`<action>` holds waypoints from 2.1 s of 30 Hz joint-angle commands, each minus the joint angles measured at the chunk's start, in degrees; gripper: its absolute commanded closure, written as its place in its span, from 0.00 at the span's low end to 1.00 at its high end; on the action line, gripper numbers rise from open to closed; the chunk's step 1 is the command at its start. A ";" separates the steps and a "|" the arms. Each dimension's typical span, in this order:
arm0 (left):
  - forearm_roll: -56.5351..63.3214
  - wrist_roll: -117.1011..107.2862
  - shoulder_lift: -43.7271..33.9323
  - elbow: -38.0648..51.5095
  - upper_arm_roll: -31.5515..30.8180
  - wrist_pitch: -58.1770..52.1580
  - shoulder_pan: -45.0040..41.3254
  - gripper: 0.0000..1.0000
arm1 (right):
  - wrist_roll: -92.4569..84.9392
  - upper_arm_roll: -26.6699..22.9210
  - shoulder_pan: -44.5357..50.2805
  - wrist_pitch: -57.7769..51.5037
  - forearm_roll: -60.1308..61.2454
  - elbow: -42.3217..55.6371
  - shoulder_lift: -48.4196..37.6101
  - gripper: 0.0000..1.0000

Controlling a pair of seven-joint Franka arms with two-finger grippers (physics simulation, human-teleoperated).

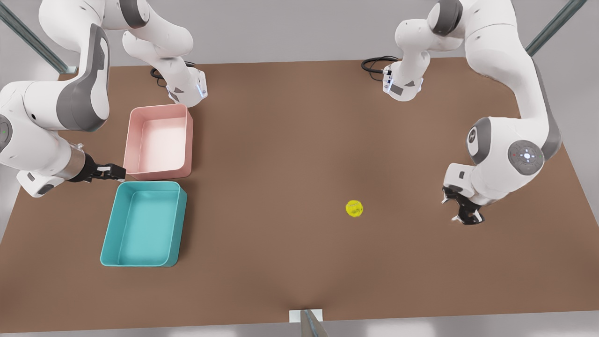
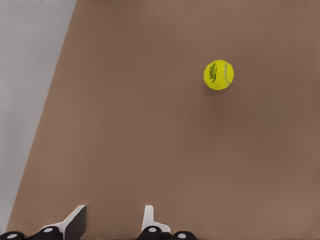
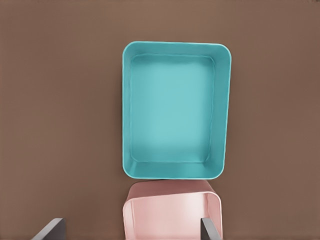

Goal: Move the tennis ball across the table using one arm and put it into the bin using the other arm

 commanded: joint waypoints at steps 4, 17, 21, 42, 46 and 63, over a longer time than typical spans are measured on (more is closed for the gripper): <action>-1.40 -88.85 -6.52 4.77 -2.61 -28.36 -1.76 0.00 | 0.23 -0.01 0.00 -0.01 0.06 0.03 -0.08 0.00; -3.25 -88.50 -3.55 1.15 -4.72 -25.27 -1.59 0.00 | 0.14 -0.01 0.00 -0.01 0.15 0.03 -0.08 0.00; -3.25 -88.50 -3.46 1.15 -4.72 -25.09 -1.50 0.00 | 0.14 -0.01 0.00 -0.01 0.15 0.03 0.01 0.00; -3.16 -87.18 -2.67 1.06 -4.72 -25.09 -1.06 0.00 | 32.31 0.08 31.99 41.65 6.74 10.84 37.18 0.00; -3.07 -87.10 -2.58 1.06 -4.72 -25.09 -0.71 0.00 | 35.21 -0.71 34.28 44.64 6.74 12.51 41.49 0.00; -3.07 -87.10 -1.96 1.06 -4.72 -25.09 -0.53 0.00 | 35.12 -0.71 35.51 44.56 5.25 8.11 43.08 0.00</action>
